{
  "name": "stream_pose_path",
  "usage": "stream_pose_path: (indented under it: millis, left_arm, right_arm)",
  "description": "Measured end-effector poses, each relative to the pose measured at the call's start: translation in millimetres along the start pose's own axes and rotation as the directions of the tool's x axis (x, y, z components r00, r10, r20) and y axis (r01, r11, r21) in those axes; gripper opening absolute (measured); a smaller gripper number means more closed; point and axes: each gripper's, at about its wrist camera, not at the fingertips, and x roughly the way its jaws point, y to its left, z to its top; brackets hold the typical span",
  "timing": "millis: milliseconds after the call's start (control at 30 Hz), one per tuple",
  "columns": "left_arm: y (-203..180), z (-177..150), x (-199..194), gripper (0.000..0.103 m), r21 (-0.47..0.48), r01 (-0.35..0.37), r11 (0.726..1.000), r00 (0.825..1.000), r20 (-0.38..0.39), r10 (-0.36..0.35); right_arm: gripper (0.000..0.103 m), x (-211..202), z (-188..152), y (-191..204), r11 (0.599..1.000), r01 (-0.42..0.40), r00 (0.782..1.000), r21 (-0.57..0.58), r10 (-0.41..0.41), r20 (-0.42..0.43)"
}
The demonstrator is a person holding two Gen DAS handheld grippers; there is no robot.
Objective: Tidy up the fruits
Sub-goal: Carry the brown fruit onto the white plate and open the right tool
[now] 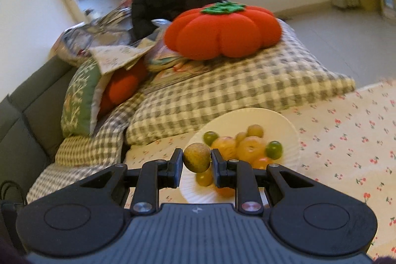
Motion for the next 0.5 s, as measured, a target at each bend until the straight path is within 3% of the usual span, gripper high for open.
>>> stream_pose_path:
  millis: [300,500]
  left_arm:
    - [-26,25,38,0.017,0.023,0.044,0.999,0.998,0.037,-0.045]
    - [-40,34,62,0.017,0.105,0.035,0.994,0.997,0.071,-0.043]
  right_arm:
    - [0.022,14,1,-38,0.991,0.057,0.997,0.120,-0.051,-0.051]
    - [0.022,24,-2,-51,0.984,0.093,0.994,0.152,-0.083,-0.072]
